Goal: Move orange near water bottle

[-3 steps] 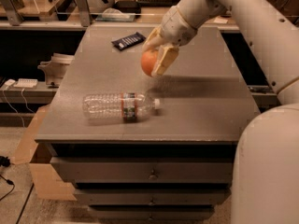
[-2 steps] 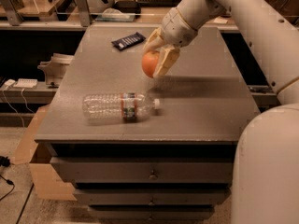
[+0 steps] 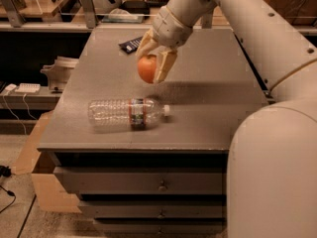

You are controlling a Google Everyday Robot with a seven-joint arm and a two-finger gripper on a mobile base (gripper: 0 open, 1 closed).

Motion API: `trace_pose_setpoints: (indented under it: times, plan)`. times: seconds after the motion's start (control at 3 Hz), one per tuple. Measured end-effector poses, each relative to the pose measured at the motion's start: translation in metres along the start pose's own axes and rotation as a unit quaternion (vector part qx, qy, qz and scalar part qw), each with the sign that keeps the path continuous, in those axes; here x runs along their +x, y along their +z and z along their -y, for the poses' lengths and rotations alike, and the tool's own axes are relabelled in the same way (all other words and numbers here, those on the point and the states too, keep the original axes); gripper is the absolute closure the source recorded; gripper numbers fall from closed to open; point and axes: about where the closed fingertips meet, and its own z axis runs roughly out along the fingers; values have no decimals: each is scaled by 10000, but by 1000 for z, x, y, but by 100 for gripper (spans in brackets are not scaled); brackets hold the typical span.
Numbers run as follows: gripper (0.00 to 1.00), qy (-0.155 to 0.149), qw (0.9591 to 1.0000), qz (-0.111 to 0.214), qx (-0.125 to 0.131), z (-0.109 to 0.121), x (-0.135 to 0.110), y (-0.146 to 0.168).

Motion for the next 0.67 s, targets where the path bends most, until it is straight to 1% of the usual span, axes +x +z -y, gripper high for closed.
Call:
trace_pose_setpoints:
  times: [0.33, 0.67]
  plan:
    - [100, -660, 9969, -20, -420, 5, -20, 18]
    - [100, -1110, 9911, 1, -736, 9, -31, 37]
